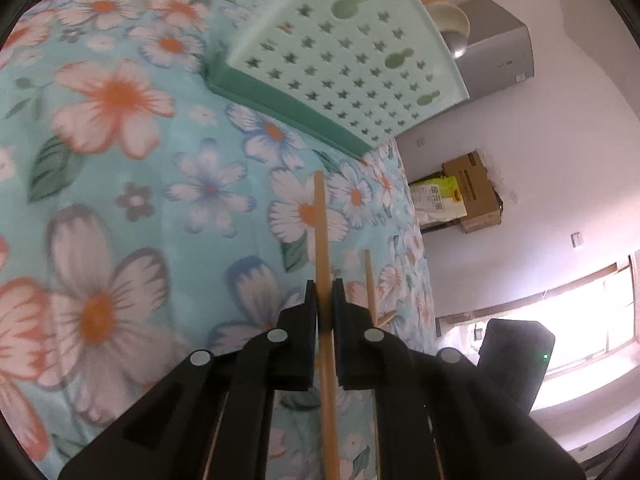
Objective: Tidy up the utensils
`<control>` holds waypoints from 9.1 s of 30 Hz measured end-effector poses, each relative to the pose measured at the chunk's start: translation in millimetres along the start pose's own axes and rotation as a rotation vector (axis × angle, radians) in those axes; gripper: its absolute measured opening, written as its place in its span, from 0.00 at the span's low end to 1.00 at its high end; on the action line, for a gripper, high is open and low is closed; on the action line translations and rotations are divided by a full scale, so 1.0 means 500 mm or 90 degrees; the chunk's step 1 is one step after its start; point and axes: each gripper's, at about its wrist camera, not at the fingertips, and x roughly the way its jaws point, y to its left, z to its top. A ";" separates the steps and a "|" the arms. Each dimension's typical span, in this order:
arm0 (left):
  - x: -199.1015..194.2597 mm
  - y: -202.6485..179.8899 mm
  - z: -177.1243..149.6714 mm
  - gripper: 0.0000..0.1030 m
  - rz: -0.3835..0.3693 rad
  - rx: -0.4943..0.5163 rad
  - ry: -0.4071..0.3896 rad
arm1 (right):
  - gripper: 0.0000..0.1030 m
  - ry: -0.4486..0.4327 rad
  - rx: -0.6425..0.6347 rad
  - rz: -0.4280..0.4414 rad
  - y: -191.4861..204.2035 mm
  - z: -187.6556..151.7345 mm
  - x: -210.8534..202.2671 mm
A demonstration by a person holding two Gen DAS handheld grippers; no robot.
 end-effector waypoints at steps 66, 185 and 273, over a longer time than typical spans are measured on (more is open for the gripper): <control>0.033 -0.008 -0.013 0.06 0.022 0.018 -0.033 | 0.05 0.006 -0.009 -0.013 0.017 -0.004 0.017; -0.208 -0.144 0.000 0.05 0.143 0.147 -0.184 | 0.04 -0.105 -0.091 -0.039 0.081 0.108 -0.061; -0.221 -0.192 -0.065 0.92 0.304 0.320 -0.304 | 0.04 -0.187 -0.132 -0.056 0.099 0.134 -0.185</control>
